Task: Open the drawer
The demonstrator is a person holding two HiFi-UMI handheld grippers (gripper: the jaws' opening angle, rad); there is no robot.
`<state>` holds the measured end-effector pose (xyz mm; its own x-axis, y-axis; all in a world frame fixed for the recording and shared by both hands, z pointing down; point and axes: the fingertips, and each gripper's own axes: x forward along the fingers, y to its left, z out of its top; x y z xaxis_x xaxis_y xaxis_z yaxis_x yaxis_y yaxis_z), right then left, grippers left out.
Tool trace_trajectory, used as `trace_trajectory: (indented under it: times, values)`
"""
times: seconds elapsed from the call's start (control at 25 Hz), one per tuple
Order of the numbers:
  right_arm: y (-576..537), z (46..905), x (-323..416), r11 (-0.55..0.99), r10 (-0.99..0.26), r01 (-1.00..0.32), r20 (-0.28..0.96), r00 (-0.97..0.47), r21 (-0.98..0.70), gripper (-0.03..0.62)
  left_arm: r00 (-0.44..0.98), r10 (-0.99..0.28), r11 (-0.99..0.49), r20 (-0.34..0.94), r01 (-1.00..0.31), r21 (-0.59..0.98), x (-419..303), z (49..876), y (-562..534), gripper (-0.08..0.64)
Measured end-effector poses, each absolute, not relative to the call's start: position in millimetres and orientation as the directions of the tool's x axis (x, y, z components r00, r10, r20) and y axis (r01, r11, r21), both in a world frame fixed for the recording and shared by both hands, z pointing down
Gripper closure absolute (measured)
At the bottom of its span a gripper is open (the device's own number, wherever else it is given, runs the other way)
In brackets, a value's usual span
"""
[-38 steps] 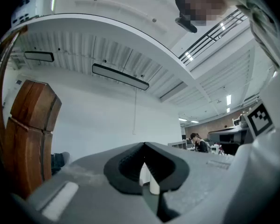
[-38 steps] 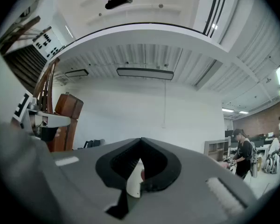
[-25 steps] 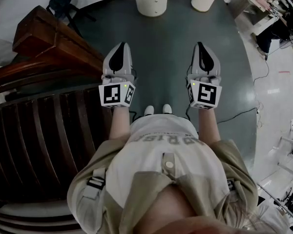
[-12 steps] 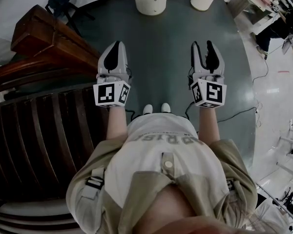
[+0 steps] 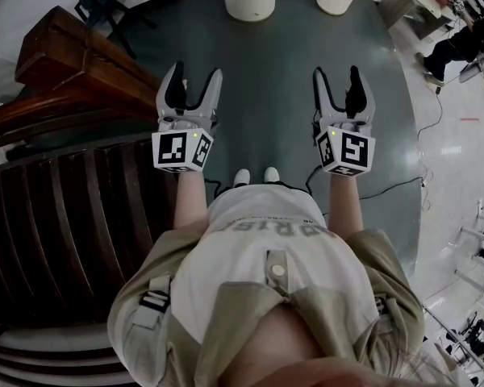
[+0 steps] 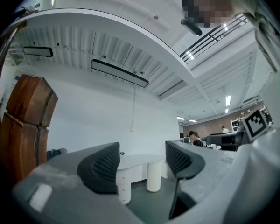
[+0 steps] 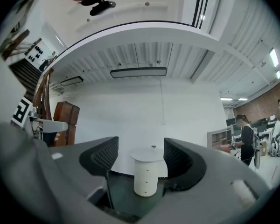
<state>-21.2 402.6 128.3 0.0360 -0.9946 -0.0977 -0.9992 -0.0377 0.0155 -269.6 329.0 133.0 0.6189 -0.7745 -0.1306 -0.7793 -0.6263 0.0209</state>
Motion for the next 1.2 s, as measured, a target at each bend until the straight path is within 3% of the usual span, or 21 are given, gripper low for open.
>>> trace_trajectory:
  times: [0.56,1.2]
  values:
    - [397.4,135.5,31.2,-0.045,-0.997,-0.993,-0.066,0.038,0.107,0.285,0.585,-0.806,-0.590,-0.097,-0.806,0.045,-223.7,148.4,335.1,0.252]
    - [323.1,153.2,21.7,-0.027,-0.999,-0.994,-0.035,0.023,0.108,0.285,0.604,-0.793,-0.607,-0.080,-0.794,0.033,-220.5,155.9,256.3,0.252]
